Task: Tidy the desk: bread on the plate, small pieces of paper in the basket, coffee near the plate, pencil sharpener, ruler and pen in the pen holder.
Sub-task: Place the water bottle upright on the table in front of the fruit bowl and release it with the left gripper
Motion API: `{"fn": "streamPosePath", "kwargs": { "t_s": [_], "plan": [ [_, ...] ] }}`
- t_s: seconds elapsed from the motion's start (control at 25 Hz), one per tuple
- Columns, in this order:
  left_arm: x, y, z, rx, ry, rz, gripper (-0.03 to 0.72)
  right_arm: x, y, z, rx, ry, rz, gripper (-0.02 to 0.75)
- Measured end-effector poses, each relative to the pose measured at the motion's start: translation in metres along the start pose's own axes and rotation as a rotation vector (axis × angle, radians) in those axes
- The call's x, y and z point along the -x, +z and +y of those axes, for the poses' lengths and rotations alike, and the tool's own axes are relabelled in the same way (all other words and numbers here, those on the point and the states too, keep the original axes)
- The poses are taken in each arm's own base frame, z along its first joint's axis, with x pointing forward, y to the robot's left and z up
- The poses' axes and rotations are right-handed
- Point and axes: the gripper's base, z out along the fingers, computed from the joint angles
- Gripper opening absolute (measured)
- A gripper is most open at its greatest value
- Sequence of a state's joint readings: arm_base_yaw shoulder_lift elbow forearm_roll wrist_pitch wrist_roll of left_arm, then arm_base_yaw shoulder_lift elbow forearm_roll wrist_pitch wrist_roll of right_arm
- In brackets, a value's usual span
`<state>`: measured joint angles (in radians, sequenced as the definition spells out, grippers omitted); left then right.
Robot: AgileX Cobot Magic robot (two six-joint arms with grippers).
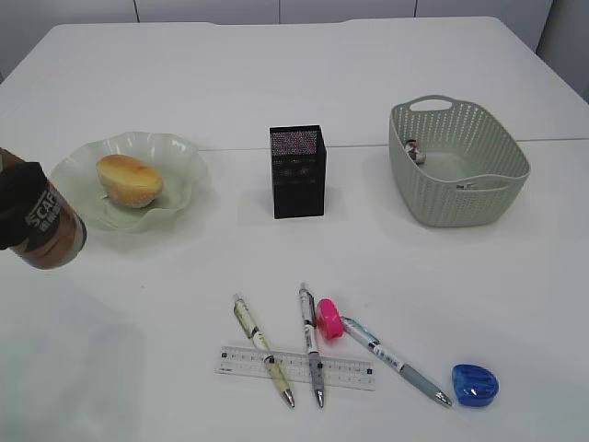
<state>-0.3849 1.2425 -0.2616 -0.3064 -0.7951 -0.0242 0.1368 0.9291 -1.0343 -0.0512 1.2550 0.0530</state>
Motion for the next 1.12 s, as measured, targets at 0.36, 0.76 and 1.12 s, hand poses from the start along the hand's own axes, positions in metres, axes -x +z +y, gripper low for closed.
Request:
{"fn": "streamPosePath", "kwargs": {
  "t_s": [0.36,0.76,1.12],
  "plan": [
    [-0.019,0.013,0.005,0.042,0.017,0.047,0.295,0.000,-0.001,-0.007,-0.074,-0.024,-0.006,0.446],
    [-0.066,0.036,0.016,0.105,0.096,0.112,0.295,0.000,-0.001,-0.007,-0.076,-0.025,-0.006,0.446],
    [-0.096,0.073,0.015,0.120,0.118,0.191,0.295,0.000,-0.001,-0.007,-0.080,-0.026,-0.009,0.446]
  ]
}}
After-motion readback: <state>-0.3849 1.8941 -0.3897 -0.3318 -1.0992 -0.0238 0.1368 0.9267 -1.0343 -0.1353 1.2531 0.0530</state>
